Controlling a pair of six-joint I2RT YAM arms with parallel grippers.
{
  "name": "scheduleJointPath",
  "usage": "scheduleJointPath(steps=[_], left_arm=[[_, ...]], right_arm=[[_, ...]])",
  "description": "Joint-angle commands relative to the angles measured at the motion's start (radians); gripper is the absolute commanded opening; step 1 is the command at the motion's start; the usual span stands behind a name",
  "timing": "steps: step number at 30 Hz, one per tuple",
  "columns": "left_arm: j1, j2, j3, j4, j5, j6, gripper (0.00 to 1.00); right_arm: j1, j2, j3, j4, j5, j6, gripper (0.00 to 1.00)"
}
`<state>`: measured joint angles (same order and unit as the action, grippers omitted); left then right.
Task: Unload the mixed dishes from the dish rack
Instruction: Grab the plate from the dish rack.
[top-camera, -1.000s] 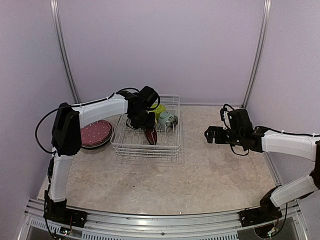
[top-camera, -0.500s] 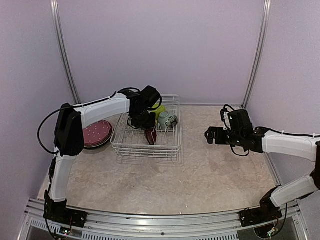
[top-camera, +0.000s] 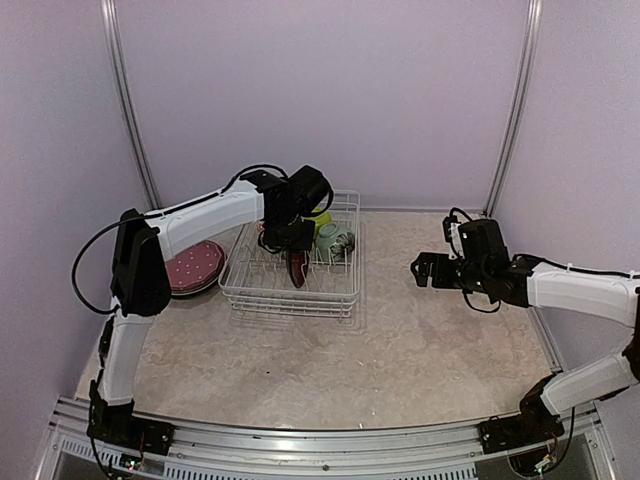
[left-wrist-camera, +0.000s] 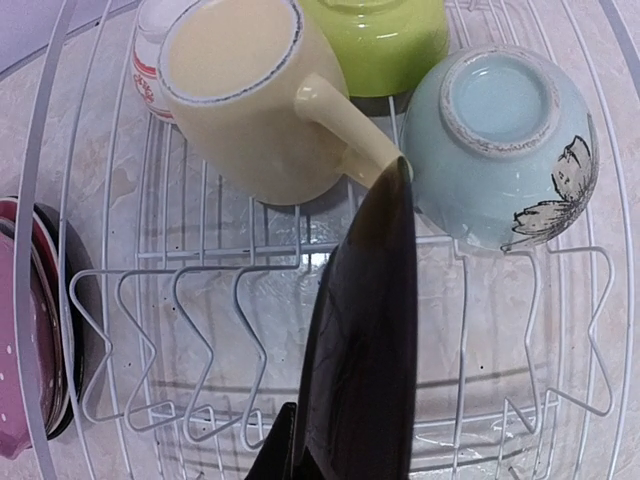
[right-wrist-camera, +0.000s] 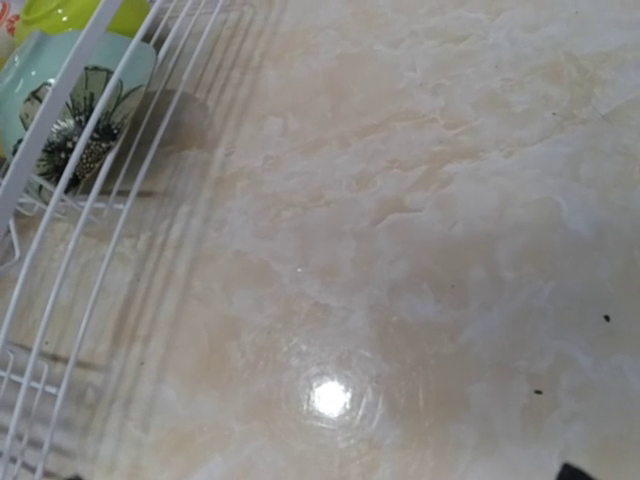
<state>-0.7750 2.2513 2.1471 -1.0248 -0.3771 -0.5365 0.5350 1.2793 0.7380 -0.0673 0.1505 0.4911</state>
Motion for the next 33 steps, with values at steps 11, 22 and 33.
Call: scheduleJointPath(steps=[11,22,33], left_arm=[[-0.069,-0.07,0.112,-0.054,-0.105,0.072,0.01],[-0.069,-0.216,0.007,0.027,-0.099,0.078,0.0],[0.011,-0.41,-0.182,0.115,-0.051,0.065,0.0]], right_arm=[[0.014,-0.032,-0.026,0.005,-0.006,0.014,1.0],[0.014,-0.026,-0.032,0.017,-0.016,0.021,1.0],[0.014,-0.018,-0.02,0.013,-0.02,0.015,1.0]])
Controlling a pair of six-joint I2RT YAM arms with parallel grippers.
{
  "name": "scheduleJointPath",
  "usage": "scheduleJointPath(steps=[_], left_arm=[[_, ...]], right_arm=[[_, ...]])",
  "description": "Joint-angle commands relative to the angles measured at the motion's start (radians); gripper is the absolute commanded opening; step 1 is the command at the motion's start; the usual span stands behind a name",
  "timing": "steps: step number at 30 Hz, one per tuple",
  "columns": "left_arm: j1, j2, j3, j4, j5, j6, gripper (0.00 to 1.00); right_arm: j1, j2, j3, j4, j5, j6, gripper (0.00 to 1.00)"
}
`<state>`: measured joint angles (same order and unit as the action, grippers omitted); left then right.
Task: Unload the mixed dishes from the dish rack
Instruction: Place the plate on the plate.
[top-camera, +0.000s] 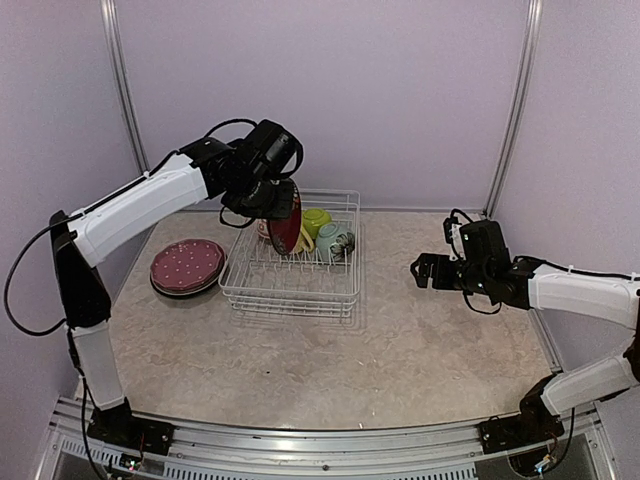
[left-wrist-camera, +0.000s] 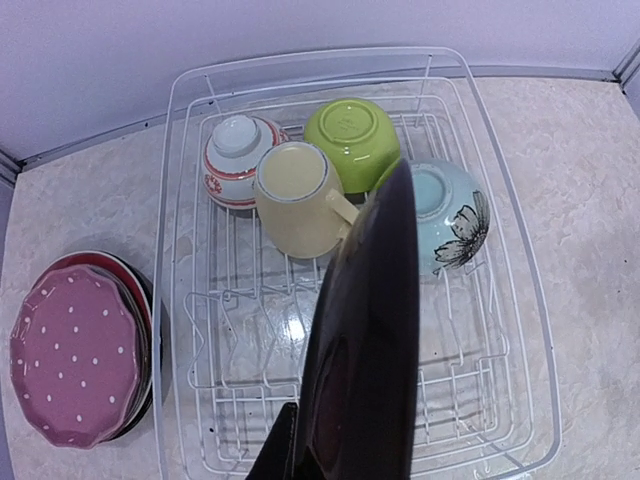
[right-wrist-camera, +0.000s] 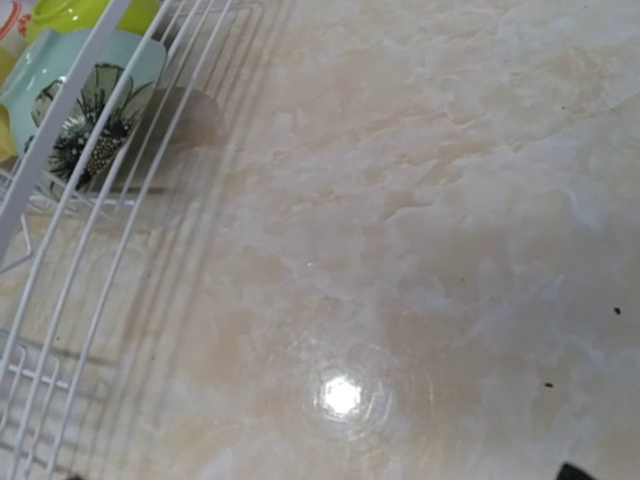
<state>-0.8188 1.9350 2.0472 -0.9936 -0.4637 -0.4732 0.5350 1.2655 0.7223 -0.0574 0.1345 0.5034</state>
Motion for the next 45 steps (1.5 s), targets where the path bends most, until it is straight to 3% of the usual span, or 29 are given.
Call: scheduleJointPath(steps=[1,8,15,23,28,45], left_arm=[[0.074,-0.114,-0.113,0.096,0.061,-0.008,0.0],[0.288,-0.379,-0.423,0.283,0.337,-0.098,0.0],[0.598,-0.6,-0.725,0.453,0.683,-0.261,0.0],[0.937,-0.685,-0.982,0.62,0.985,-0.435,0.0],[1.001,-0.652,-1.054,0.674,1.031,-0.481,0.0],[1.01,-0.428,-1.07,0.806,1.037,-0.531,0.03]], right_arm=[[0.013,0.0,-0.002,0.004,-0.005,0.002,1.0],[0.013,0.026,0.012,0.008,-0.018,0.001,1.0],[0.014,0.047,0.025,0.011,-0.027,0.0,1.0],[0.014,0.059,0.028,0.015,-0.034,0.004,1.0],[0.014,0.066,0.029,0.019,-0.041,0.009,1.0],[0.013,0.067,0.029,0.011,-0.026,0.007,1.0]])
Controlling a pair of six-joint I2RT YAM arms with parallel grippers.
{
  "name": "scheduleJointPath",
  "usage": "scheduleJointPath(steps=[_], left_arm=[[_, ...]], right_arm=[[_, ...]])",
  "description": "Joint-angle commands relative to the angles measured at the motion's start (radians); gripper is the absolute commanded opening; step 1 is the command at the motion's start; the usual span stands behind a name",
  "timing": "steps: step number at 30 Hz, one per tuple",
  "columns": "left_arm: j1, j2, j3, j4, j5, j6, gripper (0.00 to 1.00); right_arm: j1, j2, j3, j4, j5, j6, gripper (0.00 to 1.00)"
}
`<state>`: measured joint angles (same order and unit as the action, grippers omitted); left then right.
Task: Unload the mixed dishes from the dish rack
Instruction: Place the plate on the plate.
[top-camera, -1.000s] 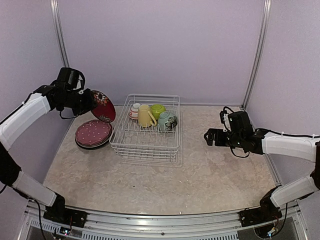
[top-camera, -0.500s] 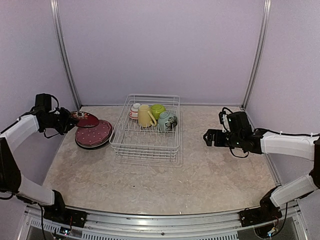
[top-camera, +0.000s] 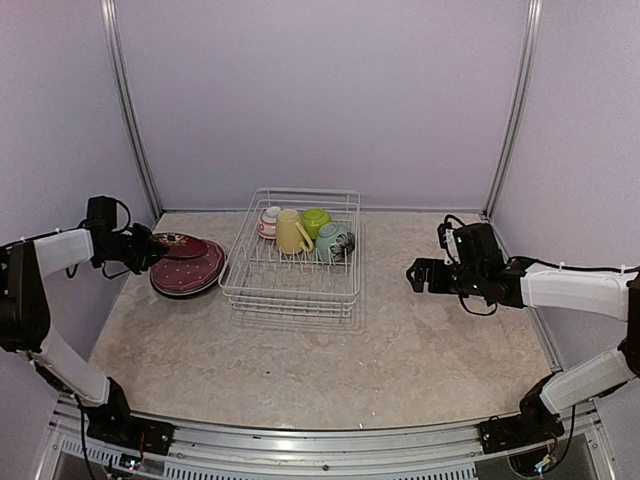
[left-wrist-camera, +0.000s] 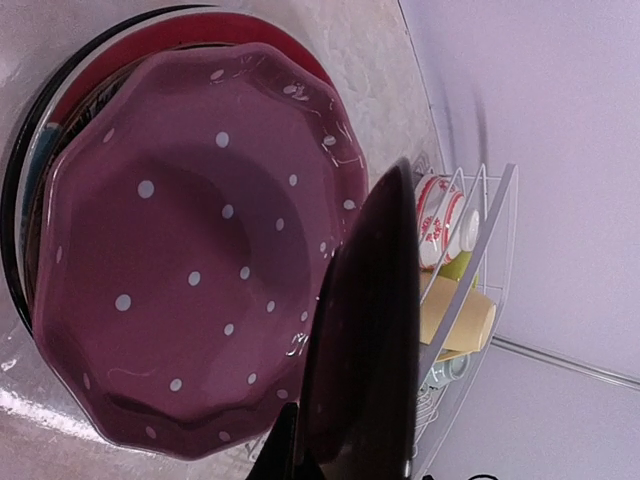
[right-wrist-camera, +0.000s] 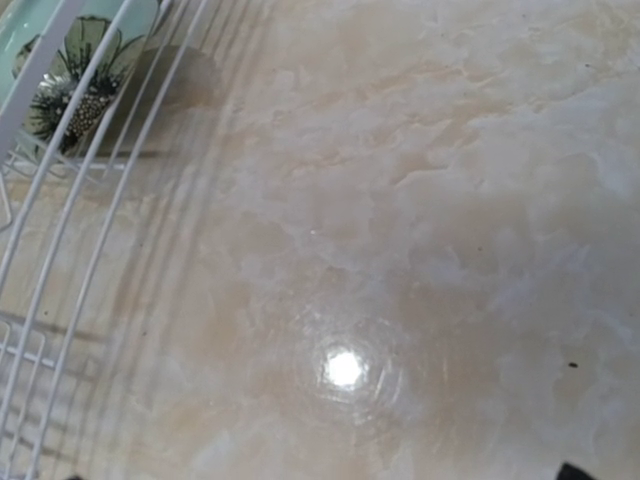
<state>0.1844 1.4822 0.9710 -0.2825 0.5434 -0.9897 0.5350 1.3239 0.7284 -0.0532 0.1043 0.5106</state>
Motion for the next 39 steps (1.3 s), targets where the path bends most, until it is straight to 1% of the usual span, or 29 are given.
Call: scheduleJointPath(steps=[1,12,20,25,26,27,33,39], left_arm=[[0.007,0.038,0.006,0.102,0.029,-0.015,0.03],[0.001,0.148,0.002,0.161,0.039,-0.018,0.04],[-0.004,0.195,0.005,0.169,0.042,-0.01,0.16],[-0.01,0.2,0.003,0.155,0.036,-0.003,0.32],[-0.01,0.198,0.002,0.15,0.032,-0.002,0.39],[-0.011,0.194,0.002,0.145,0.029,0.001,0.43],[-0.021,0.166,0.003,0.082,0.003,0.046,0.56],[-0.038,0.117,0.008,0.011,-0.031,0.08,0.82]], right_arm=[[0.014,0.01,0.024,0.007,0.004,0.0,1.0],[0.014,0.024,0.028,0.009,0.007,-0.001,1.0],[0.014,0.028,0.031,0.008,0.006,0.001,1.0],[0.013,0.023,0.028,0.011,-0.001,0.006,1.0],[0.014,0.022,0.028,0.011,0.0,0.005,1.0],[0.014,0.023,0.029,0.009,0.004,0.005,1.0],[0.014,0.021,0.027,0.017,-0.005,0.007,1.0],[0.014,0.024,0.024,0.021,-0.012,0.01,1.0]])
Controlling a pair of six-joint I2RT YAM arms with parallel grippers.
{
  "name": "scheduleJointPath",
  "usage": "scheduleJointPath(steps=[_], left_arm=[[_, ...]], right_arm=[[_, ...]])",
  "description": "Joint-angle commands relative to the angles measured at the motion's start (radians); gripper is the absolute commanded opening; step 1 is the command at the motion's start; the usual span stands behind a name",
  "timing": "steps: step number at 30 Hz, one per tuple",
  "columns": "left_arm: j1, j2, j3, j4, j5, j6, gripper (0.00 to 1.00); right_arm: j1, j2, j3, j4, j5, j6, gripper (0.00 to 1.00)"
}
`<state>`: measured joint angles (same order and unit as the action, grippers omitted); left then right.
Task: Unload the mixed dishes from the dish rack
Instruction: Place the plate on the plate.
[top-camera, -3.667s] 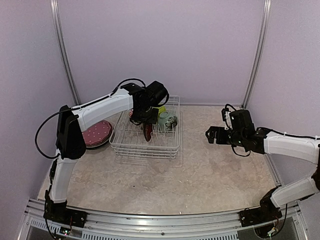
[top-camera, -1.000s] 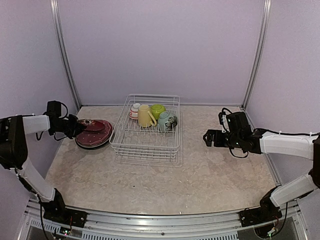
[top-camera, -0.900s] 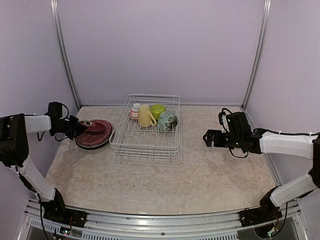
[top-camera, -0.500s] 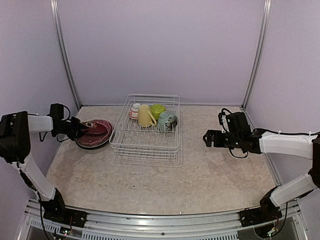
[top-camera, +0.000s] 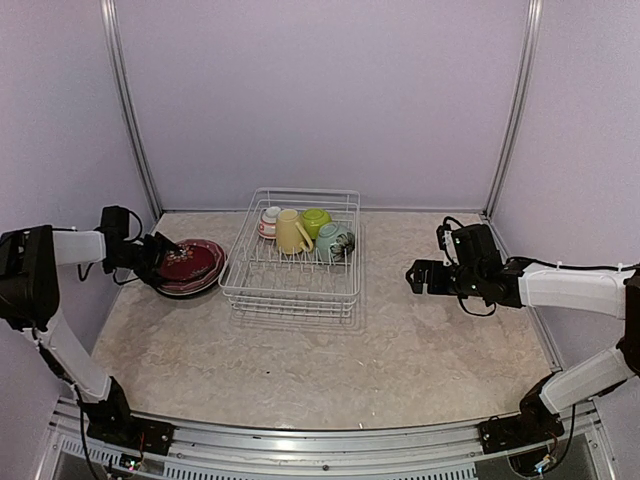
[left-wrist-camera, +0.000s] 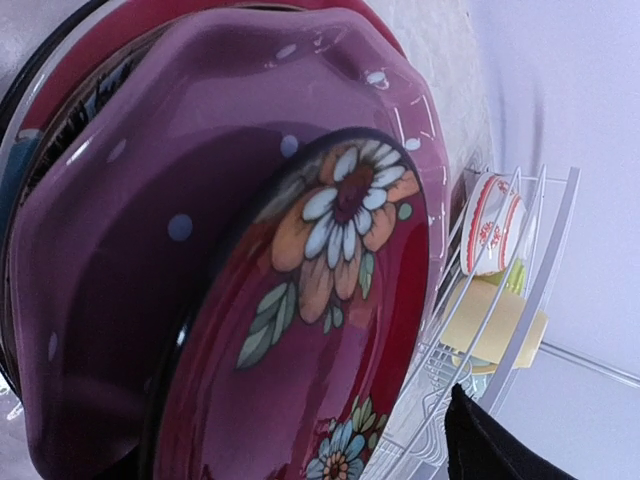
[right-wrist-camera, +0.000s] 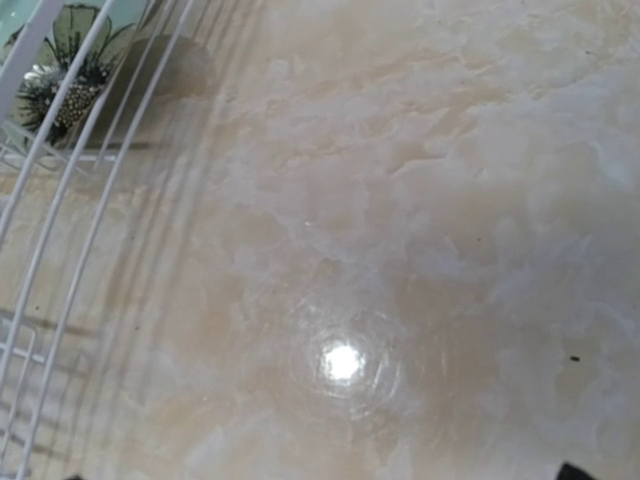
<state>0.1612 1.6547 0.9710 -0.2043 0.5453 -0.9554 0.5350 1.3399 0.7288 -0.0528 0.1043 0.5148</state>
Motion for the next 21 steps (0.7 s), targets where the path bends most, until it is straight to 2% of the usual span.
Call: scheduleJointPath(steps=[1,8,21], left_arm=[[-0.02,-0.063,0.011,-0.08,-0.047,0.055,0.86],[-0.036,-0.117,0.024,-0.147,-0.138,0.097,0.99],[-0.115,-0.22,0.071,-0.275,-0.34,0.145,0.99]], right_arm=[[0.014,0.008,0.022,0.024,-0.012,0.006,1.0],[0.014,0.009,0.017,0.033,-0.018,0.006,1.0],[0.014,0.01,0.027,0.021,-0.011,-0.009,1.0]])
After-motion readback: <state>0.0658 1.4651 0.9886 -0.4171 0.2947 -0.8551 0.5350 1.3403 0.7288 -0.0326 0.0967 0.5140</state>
